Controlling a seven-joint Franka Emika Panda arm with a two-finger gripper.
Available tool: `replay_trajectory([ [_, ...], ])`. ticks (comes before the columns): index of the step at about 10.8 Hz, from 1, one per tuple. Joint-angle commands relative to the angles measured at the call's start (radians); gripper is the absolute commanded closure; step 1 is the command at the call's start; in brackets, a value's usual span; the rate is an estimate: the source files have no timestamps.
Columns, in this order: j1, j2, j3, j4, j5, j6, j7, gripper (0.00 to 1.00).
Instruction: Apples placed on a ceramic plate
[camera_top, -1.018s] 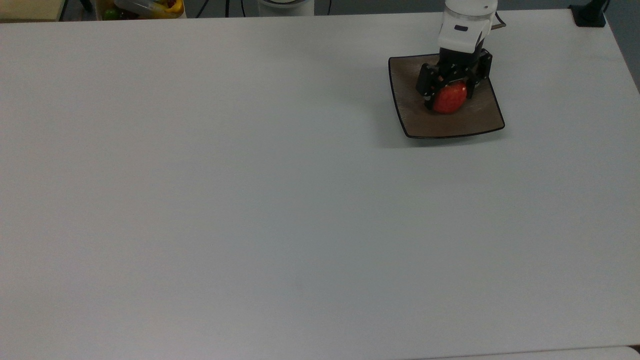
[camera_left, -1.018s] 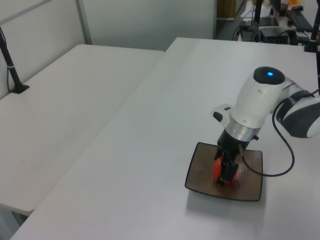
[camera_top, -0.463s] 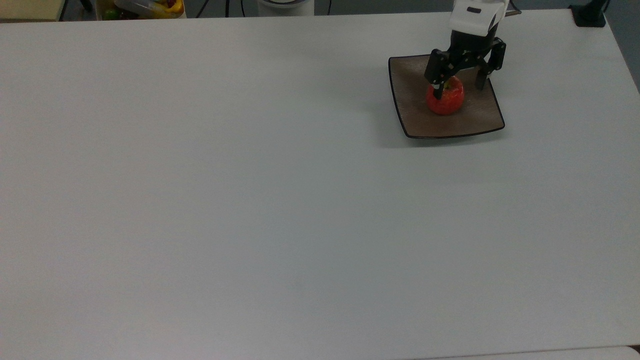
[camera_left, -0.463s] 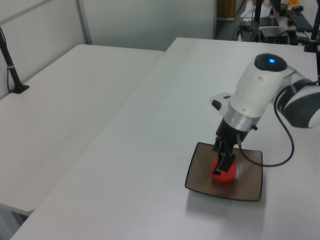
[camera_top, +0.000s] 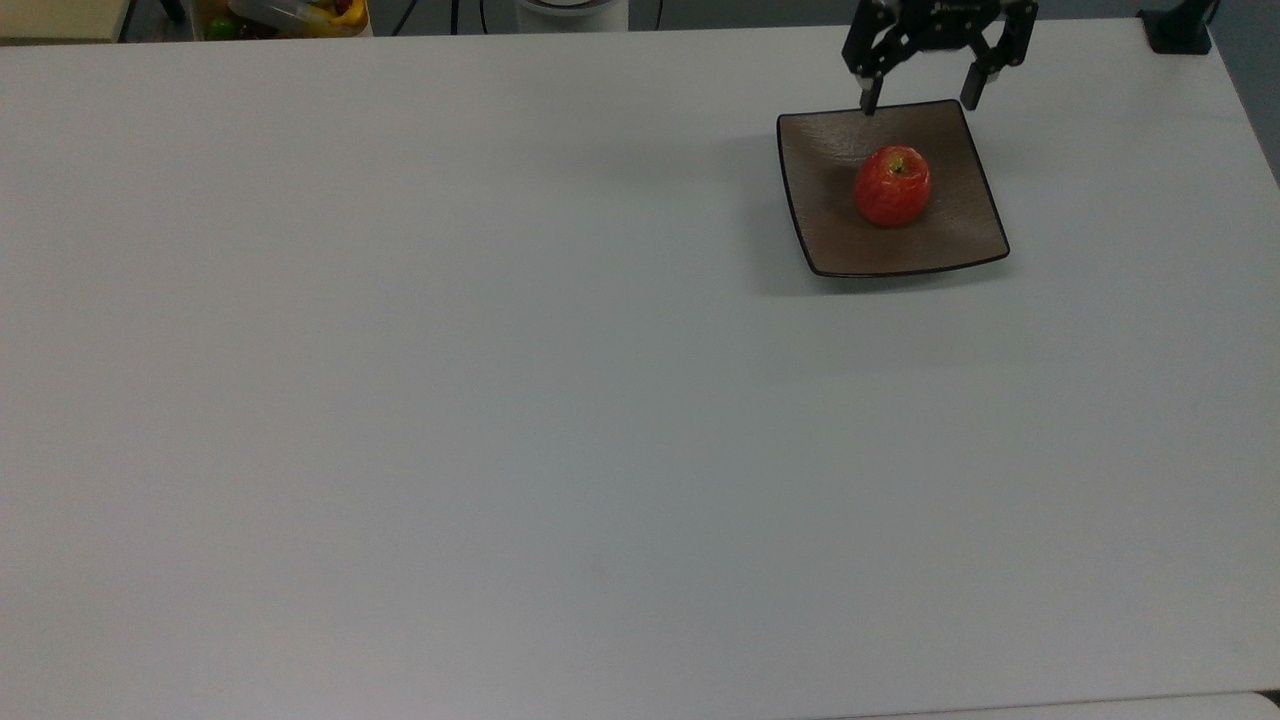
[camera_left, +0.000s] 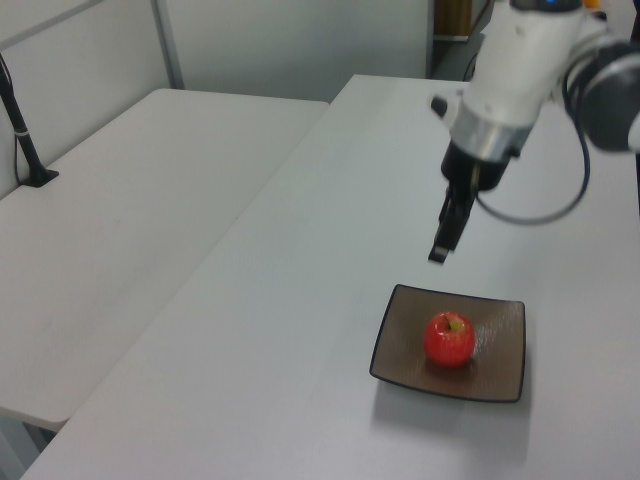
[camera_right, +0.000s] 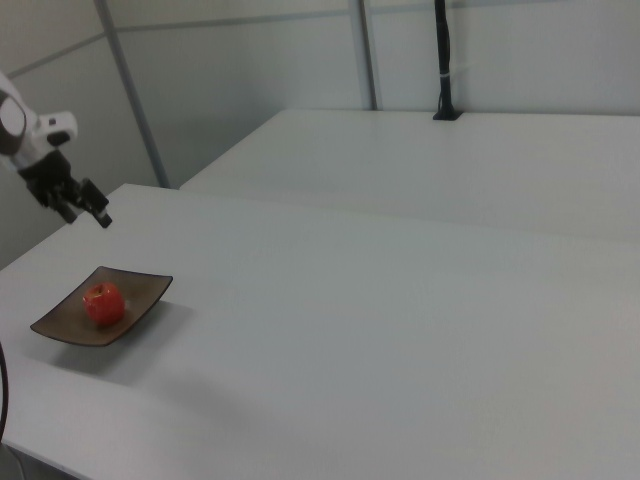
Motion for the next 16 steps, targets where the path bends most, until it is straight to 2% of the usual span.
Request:
replay_trajectory([
  [1, -0.112, -0.104, 0.011, 0.103, 0.129, -0.234, 0.011, 0.00],
  [2, -0.150, -0.139, 0.007, 0.124, 0.189, -0.290, 0.013, 0.00],
  [3, -0.176, -0.150, 0.001, 0.159, 0.197, -0.367, 0.008, 0.00],
  [4, -0.186, -0.152, -0.027, 0.185, 0.200, -0.410, 0.008, 0.00],
  [8, -0.193, -0.172, -0.185, 0.187, 0.197, -0.438, -0.004, 0.00],
  [10, -0.197, -0.170, -0.248, 0.183, 0.203, -0.435, -0.106, 0.00],
  [13, -0.235, -0.161, -0.251, 0.152, 0.214, -0.427, -0.394, 0.00],
  [16, -0.284, -0.153, -0.243, 0.143, 0.277, -0.432, -0.632, 0.00],
])
